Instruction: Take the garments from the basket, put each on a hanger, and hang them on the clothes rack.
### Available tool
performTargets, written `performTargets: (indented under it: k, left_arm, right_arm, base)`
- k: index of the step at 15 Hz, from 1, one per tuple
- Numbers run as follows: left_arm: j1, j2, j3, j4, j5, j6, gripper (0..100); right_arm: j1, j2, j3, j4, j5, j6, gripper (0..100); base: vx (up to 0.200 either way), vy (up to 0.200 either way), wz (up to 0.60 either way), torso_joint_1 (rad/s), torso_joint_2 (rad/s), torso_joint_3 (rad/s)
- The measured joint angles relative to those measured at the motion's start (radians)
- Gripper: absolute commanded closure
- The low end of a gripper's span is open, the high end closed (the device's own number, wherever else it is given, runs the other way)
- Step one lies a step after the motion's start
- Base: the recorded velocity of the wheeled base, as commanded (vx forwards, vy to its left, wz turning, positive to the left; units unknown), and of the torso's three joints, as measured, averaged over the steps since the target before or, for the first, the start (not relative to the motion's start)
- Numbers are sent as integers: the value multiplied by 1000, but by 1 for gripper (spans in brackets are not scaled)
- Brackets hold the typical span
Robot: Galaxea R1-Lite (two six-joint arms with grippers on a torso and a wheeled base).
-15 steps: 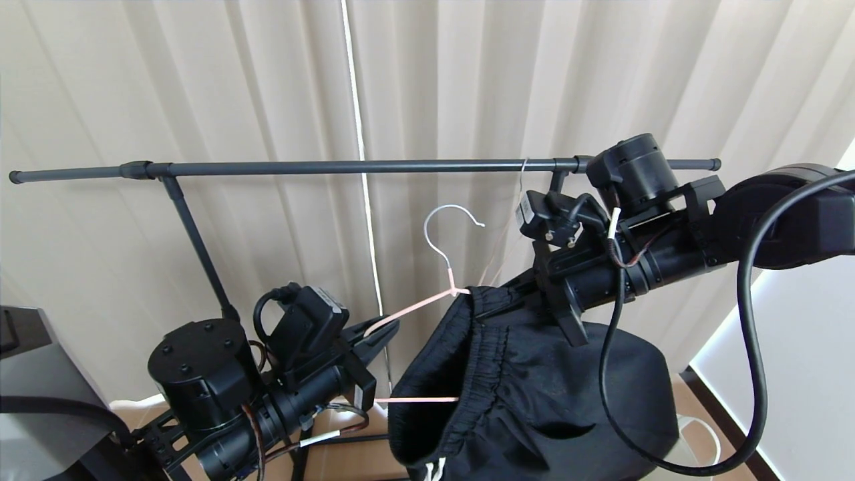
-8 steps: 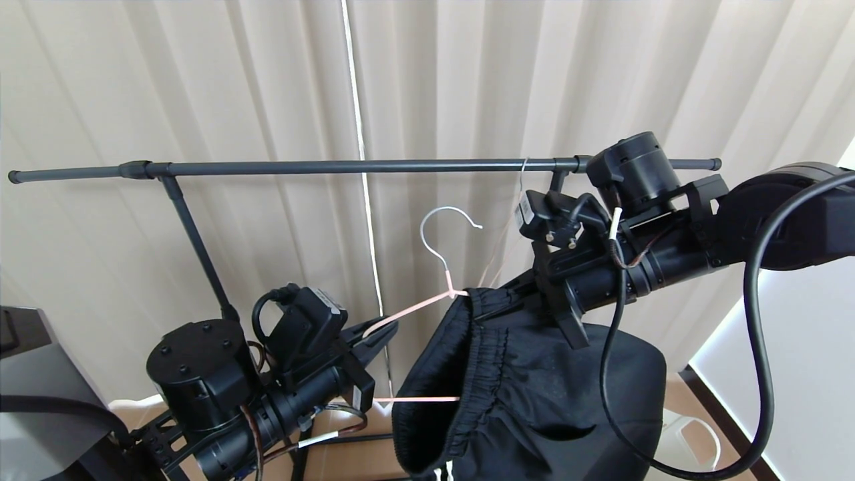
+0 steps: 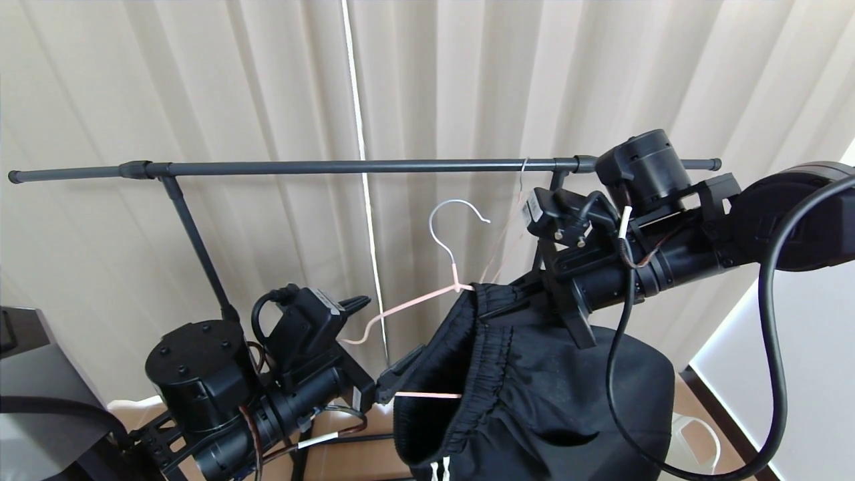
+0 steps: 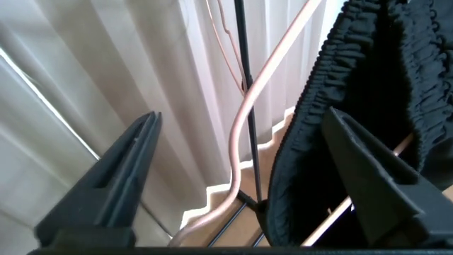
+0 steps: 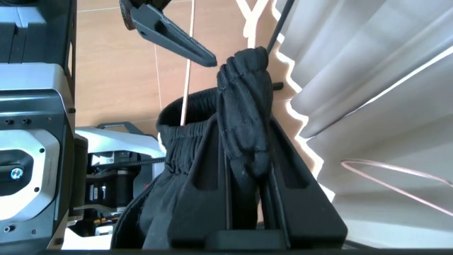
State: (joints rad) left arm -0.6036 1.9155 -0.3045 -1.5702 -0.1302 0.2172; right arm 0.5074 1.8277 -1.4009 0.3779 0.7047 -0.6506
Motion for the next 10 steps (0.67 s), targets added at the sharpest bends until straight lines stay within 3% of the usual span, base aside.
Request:
performTargets:
  k: [10]
  left_arm:
    - [4,-96,79,1,12,-35,0]
  right_arm:
    - [-6,-22,24,-4,2,0,100]
  base:
    - [0,0,0,0,0,0]
